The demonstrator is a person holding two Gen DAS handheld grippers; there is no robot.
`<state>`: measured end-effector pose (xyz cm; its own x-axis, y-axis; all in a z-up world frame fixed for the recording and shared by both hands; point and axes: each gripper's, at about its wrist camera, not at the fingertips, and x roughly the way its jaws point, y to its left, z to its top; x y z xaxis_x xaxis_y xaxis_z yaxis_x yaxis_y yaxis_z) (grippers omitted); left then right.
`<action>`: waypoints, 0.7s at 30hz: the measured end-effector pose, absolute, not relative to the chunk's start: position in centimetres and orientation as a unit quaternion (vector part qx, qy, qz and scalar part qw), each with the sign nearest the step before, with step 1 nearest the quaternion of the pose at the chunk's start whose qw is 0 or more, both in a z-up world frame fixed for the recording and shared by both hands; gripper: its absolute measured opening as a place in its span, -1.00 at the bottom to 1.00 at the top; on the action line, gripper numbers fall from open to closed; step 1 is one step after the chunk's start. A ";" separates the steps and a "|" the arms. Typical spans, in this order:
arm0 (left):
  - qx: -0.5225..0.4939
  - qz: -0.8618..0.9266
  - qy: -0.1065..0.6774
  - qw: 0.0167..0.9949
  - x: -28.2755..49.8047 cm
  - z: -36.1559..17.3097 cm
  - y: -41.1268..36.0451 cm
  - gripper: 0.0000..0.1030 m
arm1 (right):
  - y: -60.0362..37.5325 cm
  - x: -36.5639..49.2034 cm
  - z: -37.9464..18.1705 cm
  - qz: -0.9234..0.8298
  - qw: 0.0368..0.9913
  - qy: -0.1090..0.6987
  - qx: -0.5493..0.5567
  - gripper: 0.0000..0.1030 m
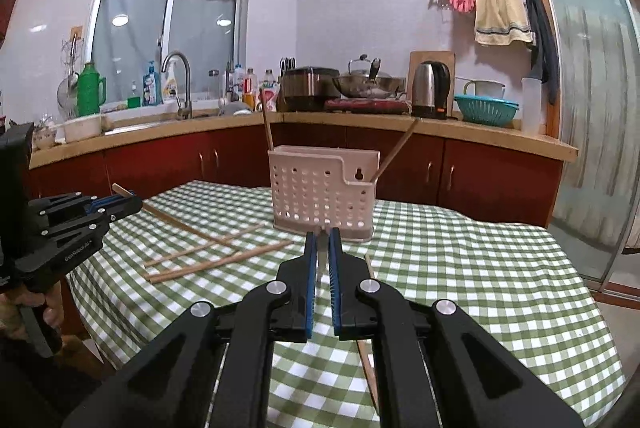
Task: Organize utensils
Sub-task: 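Lift both held chopsticks and lower them upright into the beige holder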
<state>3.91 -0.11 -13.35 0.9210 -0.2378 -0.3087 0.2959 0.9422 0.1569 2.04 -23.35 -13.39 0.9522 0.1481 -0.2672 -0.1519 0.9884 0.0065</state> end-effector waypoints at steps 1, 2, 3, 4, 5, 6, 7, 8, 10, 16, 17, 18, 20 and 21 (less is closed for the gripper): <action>0.097 -0.137 0.141 0.976 3.9 -13.0 0.0 -0.87 | -23.4 2.0 -13.1 0.076 0.988 0.132 -0.005 -0.87; 0.095 -0.138 0.138 0.976 3.9 -12.7 0.1 -0.87 | -23.4 1.9 -12.7 0.077 0.989 0.128 -0.003 -0.87; 0.093 -0.138 0.134 0.977 3.9 -12.3 0.1 -0.87 | -23.4 1.9 -12.3 0.077 0.989 0.124 -0.001 -0.87; 0.092 -0.138 0.131 0.977 4.0 -12.0 0.1 -0.87 | -23.5 1.9 -12.1 0.077 0.990 0.122 0.000 -0.87; 0.087 -0.147 0.127 0.977 4.0 -11.7 0.3 -0.87 | -23.5 1.9 -11.8 0.077 0.990 0.119 0.001 -0.87; 0.080 -0.147 0.126 0.978 4.2 -11.4 0.4 -0.87 | -23.4 2.0 -11.5 0.077 0.990 0.117 0.002 -0.87; 0.076 -0.147 0.128 0.978 4.4 -11.2 0.5 -0.87 | -23.4 2.1 -11.4 0.078 0.990 0.116 0.003 -0.87; 0.073 -0.147 0.129 0.978 4.5 -11.1 0.6 -0.87 | -23.4 2.2 -11.2 0.078 0.990 0.117 0.003 -0.87; 0.069 -0.147 0.131 0.978 4.9 -10.8 0.7 -0.87 | -23.4 2.5 -11.0 0.078 0.990 0.116 0.004 -0.87; 0.067 -0.142 0.127 0.979 6.1 -9.8 0.8 -0.87 | -23.6 3.7 -10.4 0.081 0.990 0.115 0.010 -0.87; 0.067 -0.142 0.126 0.980 6.2 -9.7 0.8 -0.87 | -23.6 3.9 -10.4 0.080 0.990 0.115 0.009 -0.87; 0.066 -0.142 0.125 0.980 6.4 -9.5 0.9 -0.87 | -23.6 4.2 -10.3 0.079 0.990 0.116 0.009 -0.87; 0.063 -0.141 0.126 0.980 6.9 -9.2 1.0 -0.87 | -23.6 4.7 -10.2 0.078 0.990 0.118 0.009 -0.87; 0.062 -0.141 0.127 0.980 7.2 -9.1 1.0 -0.87 | -23.5 4.8 -10.2 0.078 0.990 0.119 0.010 -0.87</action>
